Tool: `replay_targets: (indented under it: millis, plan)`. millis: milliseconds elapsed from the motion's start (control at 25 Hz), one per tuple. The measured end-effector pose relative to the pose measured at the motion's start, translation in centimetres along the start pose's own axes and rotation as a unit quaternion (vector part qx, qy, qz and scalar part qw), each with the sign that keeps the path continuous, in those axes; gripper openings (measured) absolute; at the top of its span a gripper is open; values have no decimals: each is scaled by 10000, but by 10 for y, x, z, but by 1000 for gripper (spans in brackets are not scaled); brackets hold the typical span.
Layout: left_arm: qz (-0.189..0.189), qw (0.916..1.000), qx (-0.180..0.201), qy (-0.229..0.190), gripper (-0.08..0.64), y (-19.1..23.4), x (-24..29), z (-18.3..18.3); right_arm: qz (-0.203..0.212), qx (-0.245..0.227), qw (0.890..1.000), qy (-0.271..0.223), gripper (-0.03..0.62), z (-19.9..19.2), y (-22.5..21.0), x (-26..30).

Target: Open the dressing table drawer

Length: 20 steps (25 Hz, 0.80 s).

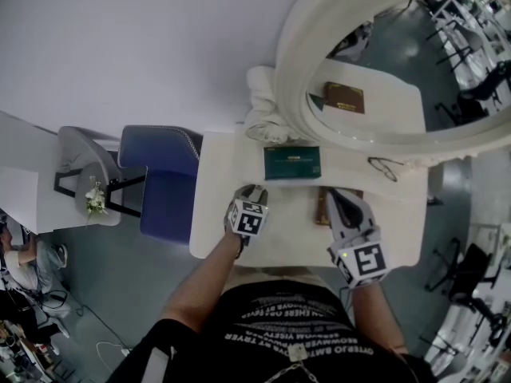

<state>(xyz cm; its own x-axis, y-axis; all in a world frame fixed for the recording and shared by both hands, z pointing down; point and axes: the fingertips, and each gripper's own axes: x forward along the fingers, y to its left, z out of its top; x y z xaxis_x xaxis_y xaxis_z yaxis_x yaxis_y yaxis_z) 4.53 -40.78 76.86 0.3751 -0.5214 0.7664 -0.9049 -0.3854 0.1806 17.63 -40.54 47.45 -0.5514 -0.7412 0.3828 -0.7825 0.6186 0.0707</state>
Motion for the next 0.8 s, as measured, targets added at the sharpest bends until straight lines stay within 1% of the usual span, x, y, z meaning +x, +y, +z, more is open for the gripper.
replay_targets:
  millis: [160,280,400,480,520,720,800]
  plan:
    - [-6,10000,-82,38,120,-1,6,-1,-4,34,10000,-8,2,0,0,-1]
    - [65,9998,-129,137,120,1,3,-2,-26,43,10000,67,2,-5,0,-2]
    - [159,9997,-167,97,117,4,6,-2,-6,90,10000,-3,2,-3,3,-1]
    - [217,9996,-169,112,94,5,6,-3,-46,41,10000,1,2,-3,3,-3]
    - [230,9995,-175,99,94,5,6,-3,-45,32,10000,6,2,-2,4,-5]
    - [216,9994,-175,224,92,4,2,-5,31,131,9999,-50,2,1,13,-11]
    - [190,9995,-179,162,92,3,5,-5,12,84,10000,-48,2,-1,14,-14]
